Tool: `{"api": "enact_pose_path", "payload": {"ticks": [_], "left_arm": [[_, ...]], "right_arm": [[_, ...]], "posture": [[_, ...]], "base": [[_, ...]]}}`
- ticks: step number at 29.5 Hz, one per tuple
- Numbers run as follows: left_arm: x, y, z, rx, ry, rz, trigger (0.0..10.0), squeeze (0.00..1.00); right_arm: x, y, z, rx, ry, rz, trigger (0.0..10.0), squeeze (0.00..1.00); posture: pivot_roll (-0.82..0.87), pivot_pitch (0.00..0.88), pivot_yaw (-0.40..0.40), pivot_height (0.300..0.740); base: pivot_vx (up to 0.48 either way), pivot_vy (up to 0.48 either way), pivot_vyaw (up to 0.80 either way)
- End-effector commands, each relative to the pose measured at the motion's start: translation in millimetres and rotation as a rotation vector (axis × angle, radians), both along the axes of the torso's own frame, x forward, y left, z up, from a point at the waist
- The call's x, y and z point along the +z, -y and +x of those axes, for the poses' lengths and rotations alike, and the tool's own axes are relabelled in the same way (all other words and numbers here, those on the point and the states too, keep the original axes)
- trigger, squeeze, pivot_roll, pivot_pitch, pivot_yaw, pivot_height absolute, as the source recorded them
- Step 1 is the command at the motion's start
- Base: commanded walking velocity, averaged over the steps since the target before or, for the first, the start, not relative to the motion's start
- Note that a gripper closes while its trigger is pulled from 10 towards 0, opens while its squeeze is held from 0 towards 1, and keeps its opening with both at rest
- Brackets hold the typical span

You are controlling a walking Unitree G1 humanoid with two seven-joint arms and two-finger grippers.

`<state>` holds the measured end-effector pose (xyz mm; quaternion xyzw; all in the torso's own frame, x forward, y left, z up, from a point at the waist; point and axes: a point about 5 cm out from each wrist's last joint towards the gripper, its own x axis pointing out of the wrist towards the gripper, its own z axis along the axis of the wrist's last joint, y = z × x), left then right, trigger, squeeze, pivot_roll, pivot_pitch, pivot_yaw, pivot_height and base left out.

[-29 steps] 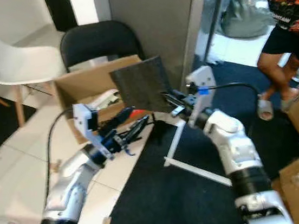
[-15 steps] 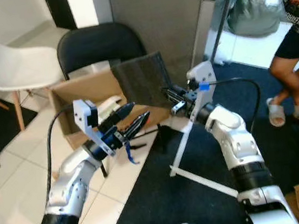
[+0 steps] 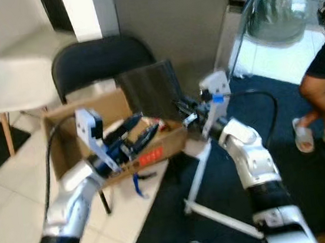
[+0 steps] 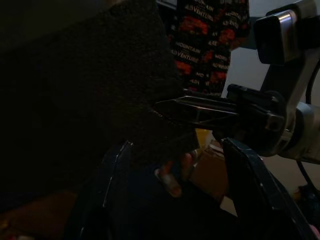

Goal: Picking trash to rubbish bin

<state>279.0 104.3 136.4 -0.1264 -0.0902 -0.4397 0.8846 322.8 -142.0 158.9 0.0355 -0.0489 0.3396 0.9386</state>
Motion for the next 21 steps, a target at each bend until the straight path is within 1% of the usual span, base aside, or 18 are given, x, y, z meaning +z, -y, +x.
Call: {"api": "enact_pose_path", "payload": {"ticks": [1,5,11,13,14,15,18,20,21], "left_arm": [[-2,-2.4,-0.5,0.008,-0.006,0.02,10.0,0.0],[-3,-2.8,-0.6,0.009,-0.006,0.021,10.0,0.0],[-4,-5.2,-1.2,0.018,-0.018,0.028,10.0,0.0],[-9,-11.4,-3.2,0.028,-0.043,0.068,10.0,0.0],[-9,-11.4,-3.2,0.028,-0.043,0.068,10.0,0.0],[-11,-15.0,-4.2,0.032,-0.054,0.09,10.0,0.0],[-17,-35.3,-4.6,0.064,-0.106,0.148,10.0,0.0],[-18,-38.5,-4.8,0.066,-0.115,0.16,10.0,0.0],[-27,-47.2,-9.5,0.043,-0.16,0.276,10.0,0.0]], "right_arm": [[1,-2.3,-1.5,0.012,0.013,0.006,10.0,0.0],[2,-2.6,-2.3,0.019,0.021,0.009,10.0,0.0],[3,-4.4,-5.6,0.059,0.041,-0.002,10.0,0.0],[2,-5.1,-6.6,0.071,0.046,-0.037,10.0,0.0],[2,-5.1,-6.6,0.071,0.046,-0.037,10.0,0.0],[1,-5.4,-6.9,0.075,0.048,-0.053,10.0,0.0],[0,-5.6,-8.2,0.101,0.054,-0.094,10.0,0.0],[0,-5.6,-8.5,0.105,0.055,-0.1,10.0,0.0],[0,-7.9,-11.2,0.137,0.07,-0.138,10.0,0.0]], "posture": [[-0.02,0.0,-0.06,0.74],[-0.02,0.0,-0.059,0.74],[-0.02,0.0,-0.056,0.74],[-0.02,0.0,-0.052,0.74],[-0.02,0.0,-0.052,0.74],[-0.02,0.0,-0.051,0.74],[-0.02,0.0,-0.052,0.74],[-0.02,0.0,-0.052,0.74],[-0.02,0.0,-0.052,0.74]], "base": [[0.398,0.0,0.0],[0.399,0.0,0.0],[0.331,0.0,0.0],[0.0,0.0,0.0],[0.0,0.0,0.0],[0.0,0.0,0.0],[0.0,0.0,0.0],[0.0,0.0,0.0],[0.0,0.0,0.0]]}}
